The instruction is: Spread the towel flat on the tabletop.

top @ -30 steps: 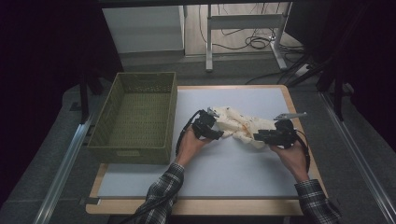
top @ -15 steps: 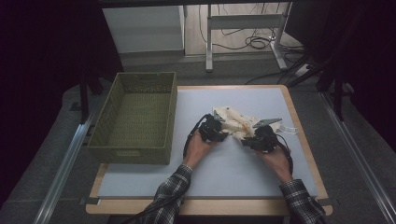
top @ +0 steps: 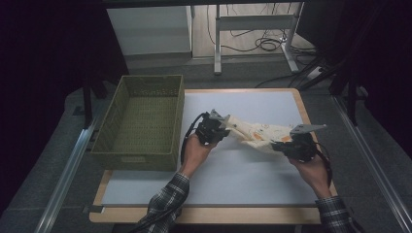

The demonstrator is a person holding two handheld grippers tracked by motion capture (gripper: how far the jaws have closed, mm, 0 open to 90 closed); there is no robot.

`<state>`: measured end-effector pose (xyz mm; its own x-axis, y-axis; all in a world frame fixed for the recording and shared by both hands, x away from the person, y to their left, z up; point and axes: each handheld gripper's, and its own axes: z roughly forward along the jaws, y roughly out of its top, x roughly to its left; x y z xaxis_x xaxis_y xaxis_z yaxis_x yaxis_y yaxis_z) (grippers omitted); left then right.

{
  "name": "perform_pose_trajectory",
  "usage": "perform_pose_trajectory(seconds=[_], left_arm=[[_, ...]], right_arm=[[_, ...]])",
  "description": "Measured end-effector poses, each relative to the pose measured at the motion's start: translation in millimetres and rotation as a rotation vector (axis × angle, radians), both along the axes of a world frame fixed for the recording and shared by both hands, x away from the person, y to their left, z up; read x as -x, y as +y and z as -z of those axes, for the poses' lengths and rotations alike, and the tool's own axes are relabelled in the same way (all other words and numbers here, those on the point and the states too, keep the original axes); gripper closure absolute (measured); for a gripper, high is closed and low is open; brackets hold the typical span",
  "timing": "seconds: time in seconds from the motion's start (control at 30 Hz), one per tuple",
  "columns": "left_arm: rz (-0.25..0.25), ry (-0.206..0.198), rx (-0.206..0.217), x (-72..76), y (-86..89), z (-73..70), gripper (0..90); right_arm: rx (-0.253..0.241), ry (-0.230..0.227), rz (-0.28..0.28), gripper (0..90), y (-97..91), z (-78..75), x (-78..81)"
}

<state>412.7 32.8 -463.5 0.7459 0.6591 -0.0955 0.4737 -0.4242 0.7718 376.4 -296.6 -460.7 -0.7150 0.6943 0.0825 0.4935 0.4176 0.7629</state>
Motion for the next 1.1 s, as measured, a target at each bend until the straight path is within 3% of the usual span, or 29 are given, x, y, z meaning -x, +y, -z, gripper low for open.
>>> perform_pose_trajectory(seconds=[0.13,0.27,0.4,0.5,0.67,0.9,1.0,1.1], left_arm=[[-0.026,0.016,-0.001,9.0,7.7,-7.2,83.5],[-0.025,0.093,-0.040,9.3,6.3,13.2,69.4],[-0.025,0.112,-0.048,17.7,4.8,28.9,55.6],[-0.044,0.092,-0.091,23.7,5.1,33.7,48.6],[-0.079,0.083,-0.116,26.9,10.4,40.5,43.9],[-0.119,0.077,-0.140,28.0,16.3,52.8,39.6],[-0.111,0.084,-0.117,29.2,19.9,54.6,39.6],[-0.100,0.085,-0.088,32.7,24.6,53.4,39.3]], right_arm=[[-0.020,-0.005,0.037,80.3,-24.8,-9.6,6.4],[-0.010,0.048,0.066,66.2,-39.9,2.9,7.6],[-0.024,0.064,0.081,61.7,-51.3,12.0,16.6],[-0.041,0.072,0.082,61.1,-56.7,10.6,24.9],[-0.065,0.088,0.023,63.1,-46.2,11.1,39.1],[-0.069,0.136,-0.086,62.0,-3.9,33.3,43.3],[-0.033,0.131,-0.090,60.8,6.3,41.7,44.8],[-0.043,0.132,-0.080,61.4,1.9,40.3,47.0]])
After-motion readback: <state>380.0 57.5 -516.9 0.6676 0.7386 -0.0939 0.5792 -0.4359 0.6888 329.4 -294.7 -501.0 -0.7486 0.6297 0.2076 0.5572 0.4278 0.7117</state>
